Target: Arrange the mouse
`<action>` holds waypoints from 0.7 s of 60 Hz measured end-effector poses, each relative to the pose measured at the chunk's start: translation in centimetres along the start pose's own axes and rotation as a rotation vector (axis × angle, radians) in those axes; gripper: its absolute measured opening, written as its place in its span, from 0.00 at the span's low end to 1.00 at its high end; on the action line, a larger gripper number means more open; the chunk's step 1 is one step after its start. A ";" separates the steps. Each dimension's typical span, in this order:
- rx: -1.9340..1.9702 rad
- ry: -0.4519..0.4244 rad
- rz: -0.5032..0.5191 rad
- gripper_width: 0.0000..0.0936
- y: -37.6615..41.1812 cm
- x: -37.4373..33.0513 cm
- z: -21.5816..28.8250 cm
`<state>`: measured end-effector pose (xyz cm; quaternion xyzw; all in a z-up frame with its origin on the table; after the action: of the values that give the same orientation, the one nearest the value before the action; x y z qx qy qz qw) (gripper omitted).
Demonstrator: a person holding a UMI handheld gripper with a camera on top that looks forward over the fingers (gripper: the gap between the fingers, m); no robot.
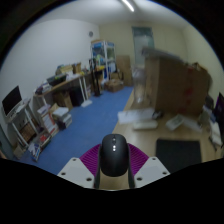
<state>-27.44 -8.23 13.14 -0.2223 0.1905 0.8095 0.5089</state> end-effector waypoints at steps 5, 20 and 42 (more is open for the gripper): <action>-0.017 -0.119 -0.048 0.41 -5.4 -3.3 5.6; -0.008 -0.119 -0.281 0.41 -21.8 -4.0 4.5; 0.102 0.072 -0.251 0.43 -25.4 0.8 -7.6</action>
<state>-3.37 -1.35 4.30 -0.2472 0.2199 0.7202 0.6098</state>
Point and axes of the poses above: the point between the fingertips, and its own axes, seen from behind it with the camera up: y to the left, z up, x forward, the way the camera looks, the point moved 8 cm from there along -x, backward, against the way the camera looks, and after that the axes turned 2 degrees about z, right-handed, at the moved point
